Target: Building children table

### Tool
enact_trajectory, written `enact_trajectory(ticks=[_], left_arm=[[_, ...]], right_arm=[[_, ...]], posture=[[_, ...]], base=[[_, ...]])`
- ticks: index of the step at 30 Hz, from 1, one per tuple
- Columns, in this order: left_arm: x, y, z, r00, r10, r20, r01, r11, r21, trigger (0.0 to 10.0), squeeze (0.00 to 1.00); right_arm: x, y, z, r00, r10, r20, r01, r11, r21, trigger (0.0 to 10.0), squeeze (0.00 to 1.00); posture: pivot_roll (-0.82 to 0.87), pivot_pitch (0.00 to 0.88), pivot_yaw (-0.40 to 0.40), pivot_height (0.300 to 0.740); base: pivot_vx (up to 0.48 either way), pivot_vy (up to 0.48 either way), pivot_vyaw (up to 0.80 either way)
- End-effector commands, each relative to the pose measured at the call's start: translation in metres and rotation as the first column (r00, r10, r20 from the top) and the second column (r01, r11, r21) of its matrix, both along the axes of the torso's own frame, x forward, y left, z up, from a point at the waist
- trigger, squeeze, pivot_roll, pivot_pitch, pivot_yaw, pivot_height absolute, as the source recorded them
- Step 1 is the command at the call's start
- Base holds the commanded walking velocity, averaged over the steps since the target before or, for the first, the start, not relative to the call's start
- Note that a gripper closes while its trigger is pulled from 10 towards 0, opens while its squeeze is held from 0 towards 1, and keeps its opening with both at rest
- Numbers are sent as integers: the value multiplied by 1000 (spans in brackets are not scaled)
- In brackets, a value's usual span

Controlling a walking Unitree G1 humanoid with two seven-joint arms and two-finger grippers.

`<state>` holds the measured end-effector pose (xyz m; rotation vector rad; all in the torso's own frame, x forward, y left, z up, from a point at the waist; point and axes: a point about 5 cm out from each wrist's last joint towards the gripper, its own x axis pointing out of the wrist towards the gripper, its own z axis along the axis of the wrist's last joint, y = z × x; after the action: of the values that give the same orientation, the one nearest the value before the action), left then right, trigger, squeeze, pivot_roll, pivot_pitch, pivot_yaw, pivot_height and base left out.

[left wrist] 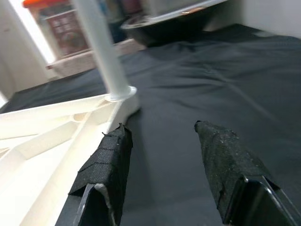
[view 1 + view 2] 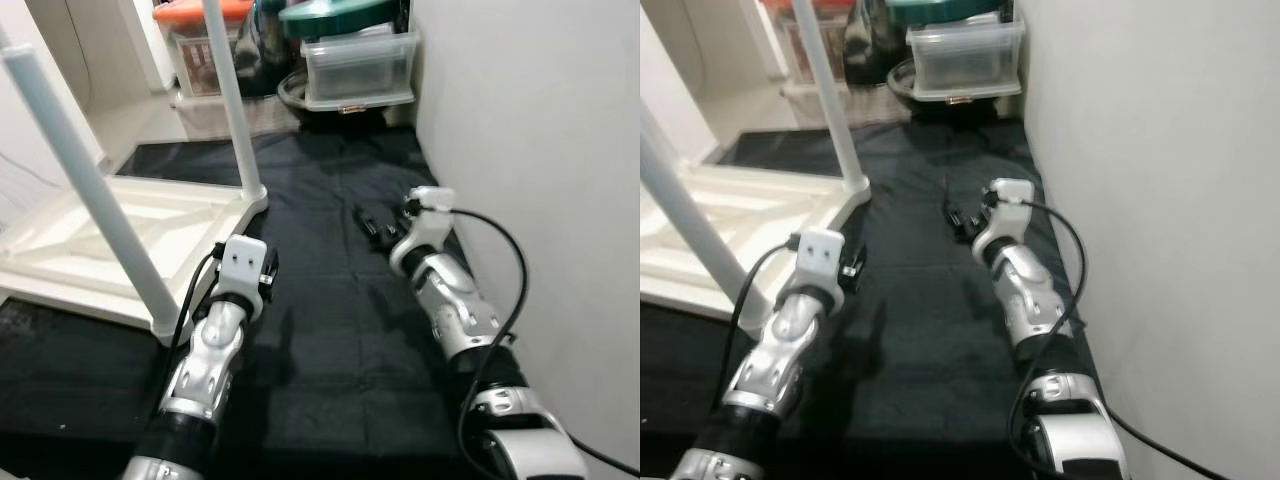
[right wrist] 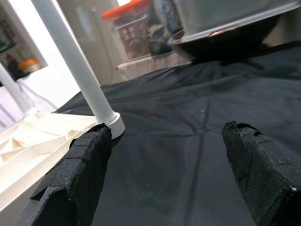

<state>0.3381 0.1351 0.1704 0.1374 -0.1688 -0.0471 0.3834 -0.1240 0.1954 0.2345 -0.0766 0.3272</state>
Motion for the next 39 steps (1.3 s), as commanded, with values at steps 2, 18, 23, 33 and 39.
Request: enact_trajectory(ticks=[2,18,23,33,39], left_arm=[[-12,0,0,1000,-10,-3,10,1000,2,10000,0],[-37,18,-28,984,97,-151,-97,995,13,10000,0],[-29,40,-21,977,120,-177,-118,993,23,10000,0],[21,94,-6,942,74,-327,-77,997,2,10000,0],[28,99,-4,928,76,-364,-71,997,26,10000,0]], right_arm=[[-3,9,-8,999,33,-12,-33,999,-19,10000,0],[-4,15,-13,996,82,-17,-83,994,-66,10000,0],[-5,15,-13,996,82,-19,-84,994,-68,10000,0],[-10,3,-7,1000,19,-15,-20,997,-76,10000,0],[-14,-1,-4,1000,16,-16,-17,997,-77,10000,0]], posture=[[-19,77,48,740],[-16,63,34,740],[-11,70,33,740],[-30,189,54,740],[-31,235,50,740]], base=[[0,0,0],[0,0,0],[0,0,0],[0,0,0],[0,0,0]])
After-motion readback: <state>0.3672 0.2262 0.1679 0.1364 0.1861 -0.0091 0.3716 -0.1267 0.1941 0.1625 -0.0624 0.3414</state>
